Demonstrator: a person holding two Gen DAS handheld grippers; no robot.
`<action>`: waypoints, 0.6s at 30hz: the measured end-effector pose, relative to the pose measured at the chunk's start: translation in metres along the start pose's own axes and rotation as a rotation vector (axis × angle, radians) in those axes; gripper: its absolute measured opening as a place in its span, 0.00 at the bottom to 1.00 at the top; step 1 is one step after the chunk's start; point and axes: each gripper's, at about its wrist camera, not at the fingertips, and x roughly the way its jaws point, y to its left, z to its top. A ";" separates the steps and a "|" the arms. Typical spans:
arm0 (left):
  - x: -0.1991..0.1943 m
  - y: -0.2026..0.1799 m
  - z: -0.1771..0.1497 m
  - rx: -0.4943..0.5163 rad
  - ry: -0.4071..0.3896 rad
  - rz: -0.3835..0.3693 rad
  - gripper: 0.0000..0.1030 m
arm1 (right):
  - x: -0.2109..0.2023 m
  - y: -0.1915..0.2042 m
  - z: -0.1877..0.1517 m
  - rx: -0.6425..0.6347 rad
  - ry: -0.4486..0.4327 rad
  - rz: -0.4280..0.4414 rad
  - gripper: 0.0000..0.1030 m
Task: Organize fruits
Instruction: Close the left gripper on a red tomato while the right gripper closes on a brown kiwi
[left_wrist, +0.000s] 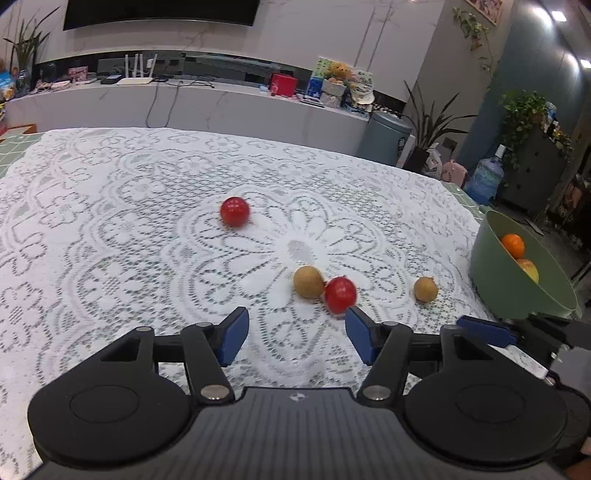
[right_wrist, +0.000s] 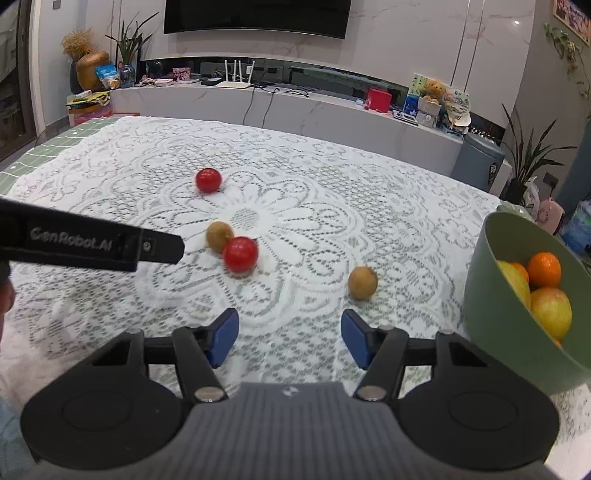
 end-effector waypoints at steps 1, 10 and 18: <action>0.002 -0.002 0.001 0.006 0.000 -0.007 0.64 | 0.003 -0.002 0.001 0.003 0.000 -0.007 0.52; 0.029 -0.021 0.007 0.013 0.041 -0.059 0.46 | 0.023 -0.022 0.010 -0.009 -0.026 -0.070 0.46; 0.050 -0.027 0.008 -0.027 0.080 -0.040 0.41 | 0.037 -0.035 0.012 0.003 -0.027 -0.073 0.38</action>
